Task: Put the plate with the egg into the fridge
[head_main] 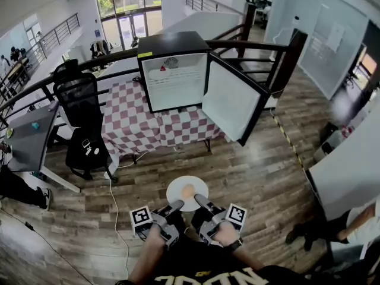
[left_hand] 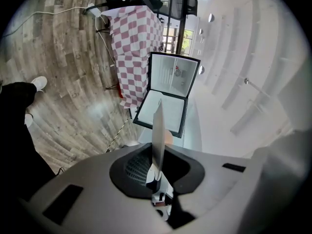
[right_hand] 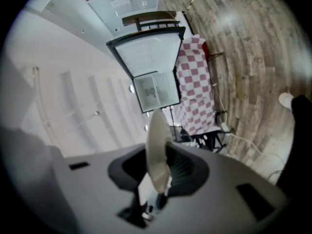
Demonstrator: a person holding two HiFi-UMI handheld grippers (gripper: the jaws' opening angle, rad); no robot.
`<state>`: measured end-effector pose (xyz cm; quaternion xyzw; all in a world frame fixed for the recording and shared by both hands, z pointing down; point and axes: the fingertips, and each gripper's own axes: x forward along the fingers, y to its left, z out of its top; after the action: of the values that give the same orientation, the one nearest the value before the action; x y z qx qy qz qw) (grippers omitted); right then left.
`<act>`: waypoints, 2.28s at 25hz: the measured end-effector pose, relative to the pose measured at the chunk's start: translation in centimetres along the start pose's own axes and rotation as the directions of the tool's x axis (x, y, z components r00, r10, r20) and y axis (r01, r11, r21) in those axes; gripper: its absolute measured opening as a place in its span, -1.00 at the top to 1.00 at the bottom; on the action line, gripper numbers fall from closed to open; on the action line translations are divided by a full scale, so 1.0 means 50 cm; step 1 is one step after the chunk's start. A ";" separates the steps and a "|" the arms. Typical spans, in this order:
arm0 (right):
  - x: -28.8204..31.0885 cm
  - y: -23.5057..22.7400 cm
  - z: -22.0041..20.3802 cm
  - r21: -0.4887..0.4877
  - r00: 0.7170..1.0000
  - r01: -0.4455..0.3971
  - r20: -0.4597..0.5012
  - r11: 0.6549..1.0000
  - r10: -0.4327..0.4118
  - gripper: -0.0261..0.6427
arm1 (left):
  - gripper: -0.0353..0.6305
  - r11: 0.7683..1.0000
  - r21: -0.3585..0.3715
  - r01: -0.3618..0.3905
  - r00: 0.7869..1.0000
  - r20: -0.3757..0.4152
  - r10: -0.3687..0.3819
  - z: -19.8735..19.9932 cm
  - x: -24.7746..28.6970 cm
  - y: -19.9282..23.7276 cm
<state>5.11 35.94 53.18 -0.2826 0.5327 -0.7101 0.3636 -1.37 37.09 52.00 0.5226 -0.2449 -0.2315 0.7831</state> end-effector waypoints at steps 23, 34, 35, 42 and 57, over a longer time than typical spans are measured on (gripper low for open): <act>0.347 -0.023 0.052 0.035 0.997 0.083 -0.006 0.996 -0.083 0.67 | 0.77 0.996 -0.082 0.023 0.998 0.054 -0.019 0.331 0.068 -0.076; 0.547 0.054 0.217 0.044 0.996 0.043 -0.074 0.998 -0.040 0.66 | 0.77 0.999 -0.031 0.044 0.992 0.120 -0.040 0.480 0.251 -0.190; 0.565 0.068 0.234 0.040 0.996 0.035 -0.081 0.999 -0.031 0.66 | 0.77 0.999 -0.020 0.050 0.991 0.122 -0.047 0.492 0.270 -0.206; 0.642 0.139 0.350 0.021 0.996 -0.005 -0.084 1.000 0.007 0.66 | 0.77 0.997 0.034 0.064 0.992 0.110 -0.067 0.543 0.403 -0.276; 0.720 0.169 0.528 -0.158 0.993 -0.001 -0.113 0.987 -0.018 0.66 | 0.77 0.991 0.118 0.061 0.991 0.113 -0.074 0.596 0.588 -0.299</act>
<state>7.04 -9.46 52.75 -0.2716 0.6058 -0.6823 0.3060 1.12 -7.32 52.19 0.5601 -0.2855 -0.2739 0.7278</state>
